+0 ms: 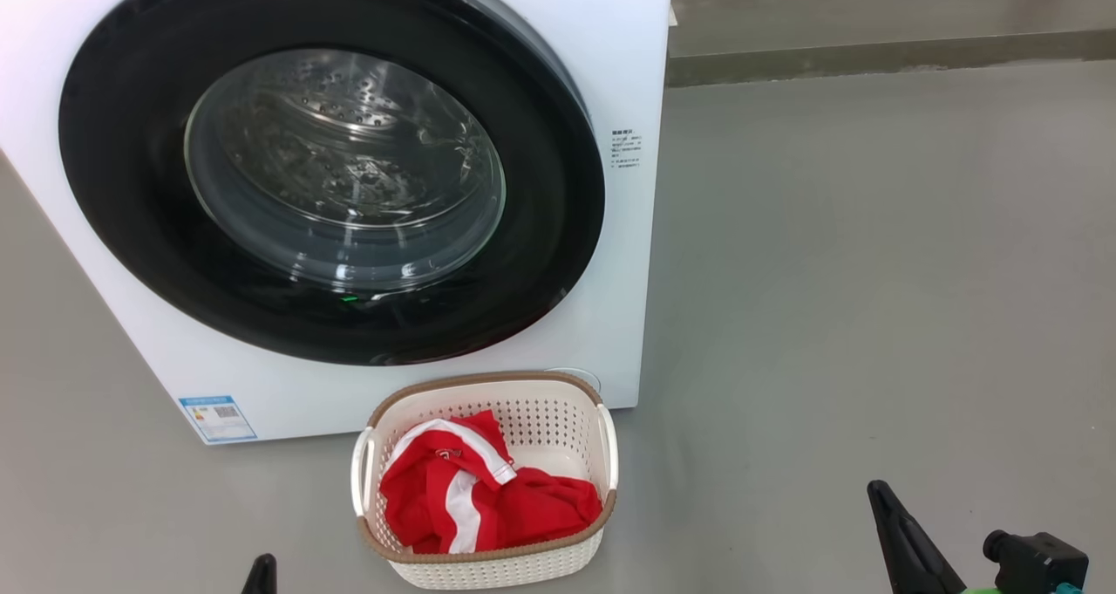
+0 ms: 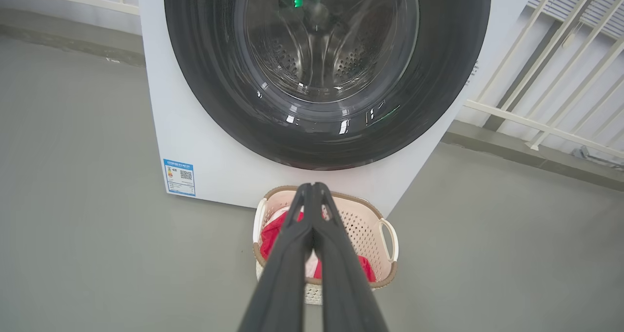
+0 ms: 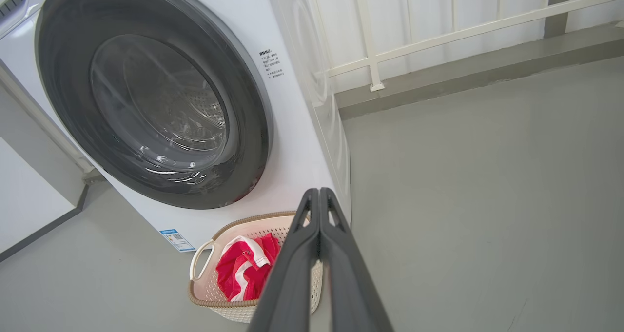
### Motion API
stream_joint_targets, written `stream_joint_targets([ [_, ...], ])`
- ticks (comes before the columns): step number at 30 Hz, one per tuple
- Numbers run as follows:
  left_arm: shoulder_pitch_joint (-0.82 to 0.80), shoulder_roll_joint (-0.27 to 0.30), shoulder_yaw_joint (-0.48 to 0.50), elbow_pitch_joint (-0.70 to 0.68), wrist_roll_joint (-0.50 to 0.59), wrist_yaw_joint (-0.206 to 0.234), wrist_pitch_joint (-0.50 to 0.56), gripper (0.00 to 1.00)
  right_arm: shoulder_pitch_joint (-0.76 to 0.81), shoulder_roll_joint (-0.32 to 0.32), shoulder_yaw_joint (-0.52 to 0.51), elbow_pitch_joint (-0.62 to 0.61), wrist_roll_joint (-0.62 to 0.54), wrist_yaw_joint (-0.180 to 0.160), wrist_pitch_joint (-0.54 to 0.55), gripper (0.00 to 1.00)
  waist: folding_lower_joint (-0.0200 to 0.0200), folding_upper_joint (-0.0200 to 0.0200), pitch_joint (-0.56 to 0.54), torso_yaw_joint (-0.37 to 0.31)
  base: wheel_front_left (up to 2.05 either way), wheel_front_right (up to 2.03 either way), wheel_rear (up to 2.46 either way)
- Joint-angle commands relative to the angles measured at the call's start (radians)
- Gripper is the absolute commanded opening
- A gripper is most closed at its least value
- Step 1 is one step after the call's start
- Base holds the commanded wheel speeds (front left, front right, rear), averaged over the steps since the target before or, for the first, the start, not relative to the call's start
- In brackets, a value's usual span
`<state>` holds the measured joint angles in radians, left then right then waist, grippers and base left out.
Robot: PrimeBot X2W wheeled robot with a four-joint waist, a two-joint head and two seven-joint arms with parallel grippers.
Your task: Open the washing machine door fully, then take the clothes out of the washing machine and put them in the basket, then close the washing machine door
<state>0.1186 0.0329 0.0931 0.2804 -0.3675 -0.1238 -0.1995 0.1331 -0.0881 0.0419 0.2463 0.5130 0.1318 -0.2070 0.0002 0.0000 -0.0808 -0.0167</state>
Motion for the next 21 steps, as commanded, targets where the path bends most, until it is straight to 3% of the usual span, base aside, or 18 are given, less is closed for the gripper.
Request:
stream_joint_targets([
  [1,-0.041,0.01,0.006,-0.025,-0.03,-0.001,0.008,0.0,-0.052,-0.005,-0.01,-0.023,0.028,0.0,0.005,0.0,-0.0002,0.0,0.001,0.0,0.0,0.0,0.0],
  [21,-0.074,0.012,0.008,-0.027,-0.246,-0.002,0.062,0.0,-0.086,0.001,-0.034,-0.019,0.22,0.0,0.06,0.0,-0.0002,0.0,0.016,0.003,0.0,0.0,0.0],
])
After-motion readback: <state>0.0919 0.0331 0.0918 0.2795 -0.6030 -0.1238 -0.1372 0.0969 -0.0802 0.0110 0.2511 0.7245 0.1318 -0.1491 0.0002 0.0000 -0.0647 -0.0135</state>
